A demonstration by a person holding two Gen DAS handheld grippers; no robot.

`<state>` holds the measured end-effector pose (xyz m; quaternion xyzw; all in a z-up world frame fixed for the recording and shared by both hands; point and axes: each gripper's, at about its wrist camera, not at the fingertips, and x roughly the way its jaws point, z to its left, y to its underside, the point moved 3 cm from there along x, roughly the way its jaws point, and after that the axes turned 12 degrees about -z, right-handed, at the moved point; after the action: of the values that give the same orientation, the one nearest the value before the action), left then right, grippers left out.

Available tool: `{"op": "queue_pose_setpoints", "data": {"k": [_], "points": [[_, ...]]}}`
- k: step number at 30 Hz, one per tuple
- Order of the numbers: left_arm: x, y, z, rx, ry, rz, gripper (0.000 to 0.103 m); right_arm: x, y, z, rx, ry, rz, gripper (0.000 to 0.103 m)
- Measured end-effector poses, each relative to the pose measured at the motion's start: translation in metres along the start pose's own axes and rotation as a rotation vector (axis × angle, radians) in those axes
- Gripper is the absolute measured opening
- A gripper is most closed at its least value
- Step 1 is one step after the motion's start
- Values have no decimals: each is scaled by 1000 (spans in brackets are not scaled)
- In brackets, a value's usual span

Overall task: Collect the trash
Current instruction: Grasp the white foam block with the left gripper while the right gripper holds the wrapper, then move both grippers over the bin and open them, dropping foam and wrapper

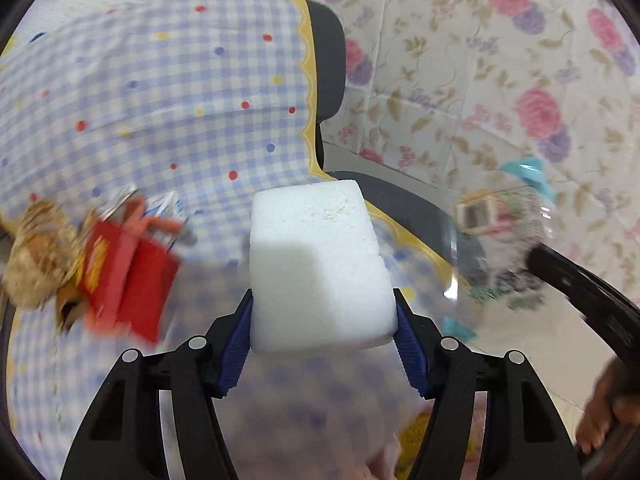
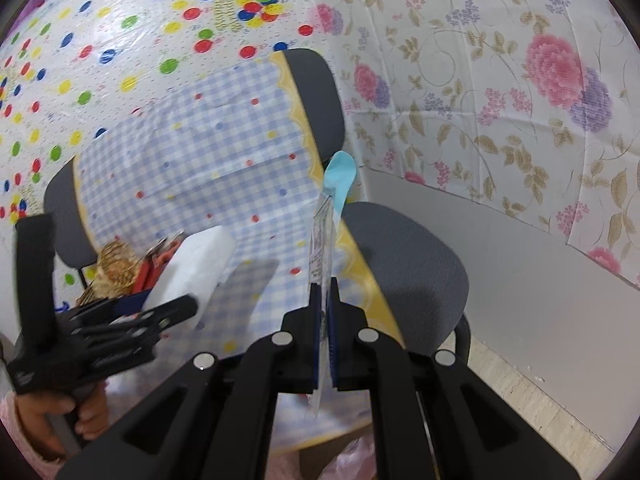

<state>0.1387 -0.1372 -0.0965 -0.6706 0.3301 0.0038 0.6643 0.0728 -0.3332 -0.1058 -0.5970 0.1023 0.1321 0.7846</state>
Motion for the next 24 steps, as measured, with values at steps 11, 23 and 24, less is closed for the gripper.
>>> {"op": "queue_pose_setpoints", "data": {"k": [11, 23, 24], "points": [[-89, 48, -6, -5, 4, -36, 65, -46, 29, 40, -26, -60, 75, 4], [-101, 84, -66, 90, 146, 8, 66, -107, 58, 12, -71, 99, 100, 4], [-98, 86, -70, 97, 156, 15, 66, -111, 60, 8, -74, 117, 103, 4]]}}
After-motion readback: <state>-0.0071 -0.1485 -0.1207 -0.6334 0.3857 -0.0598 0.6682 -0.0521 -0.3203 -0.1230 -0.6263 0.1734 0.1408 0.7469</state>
